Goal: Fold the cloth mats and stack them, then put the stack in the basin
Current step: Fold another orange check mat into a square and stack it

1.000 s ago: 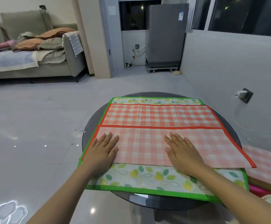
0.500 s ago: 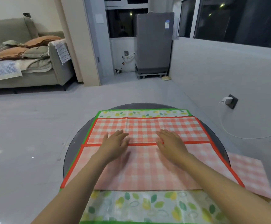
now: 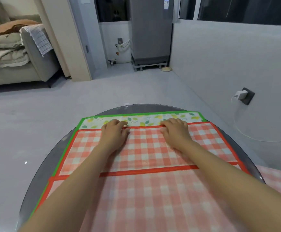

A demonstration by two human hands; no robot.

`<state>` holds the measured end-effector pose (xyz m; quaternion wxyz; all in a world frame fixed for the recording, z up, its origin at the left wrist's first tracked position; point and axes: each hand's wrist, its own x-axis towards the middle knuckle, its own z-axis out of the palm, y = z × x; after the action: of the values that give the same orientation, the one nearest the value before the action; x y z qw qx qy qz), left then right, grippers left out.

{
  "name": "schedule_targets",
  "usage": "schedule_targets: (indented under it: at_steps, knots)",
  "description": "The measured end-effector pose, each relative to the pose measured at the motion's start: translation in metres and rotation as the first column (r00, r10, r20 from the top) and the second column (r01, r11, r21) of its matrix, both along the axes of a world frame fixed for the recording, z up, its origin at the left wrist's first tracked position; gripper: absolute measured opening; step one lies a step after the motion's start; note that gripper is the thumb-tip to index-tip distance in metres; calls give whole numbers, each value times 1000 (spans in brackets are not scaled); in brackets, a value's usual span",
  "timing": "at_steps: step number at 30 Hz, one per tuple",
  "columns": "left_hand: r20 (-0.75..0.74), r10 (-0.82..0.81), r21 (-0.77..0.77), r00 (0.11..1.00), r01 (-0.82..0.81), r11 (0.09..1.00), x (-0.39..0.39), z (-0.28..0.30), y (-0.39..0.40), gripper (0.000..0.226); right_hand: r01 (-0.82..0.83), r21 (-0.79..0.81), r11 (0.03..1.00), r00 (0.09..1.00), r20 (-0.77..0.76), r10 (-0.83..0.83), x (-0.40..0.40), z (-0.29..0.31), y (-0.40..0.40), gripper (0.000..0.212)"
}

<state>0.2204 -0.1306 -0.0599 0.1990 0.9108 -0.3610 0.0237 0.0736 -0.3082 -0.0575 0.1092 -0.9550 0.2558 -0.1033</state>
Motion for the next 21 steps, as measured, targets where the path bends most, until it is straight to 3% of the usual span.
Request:
schedule_targets:
  at_steps: [6, 10, 17, 21]
  knots:
    - [8, -6, -133, 1000, 6, 991, 3, 3, 2, 23, 54, 45, 998, 995, 87, -58, 16, -4, -8, 19]
    - [-3, -8, -240, 1000, 7, 971, -6, 29, 15, 14, 33, 86, 996, 971, 234, -52, 8, 14, -2, 16]
    - [19, -105, -153, 994, 106, 982, -51, 111, 61, 16, -69, 34, 997, 934, 352, 53, -42, 89, 25, 14]
    - [12, -140, -112, 990, 140, 984, -92, 142, 95, 15, -140, 30, 990, 933, 339, 122, -90, 125, 50, 11]
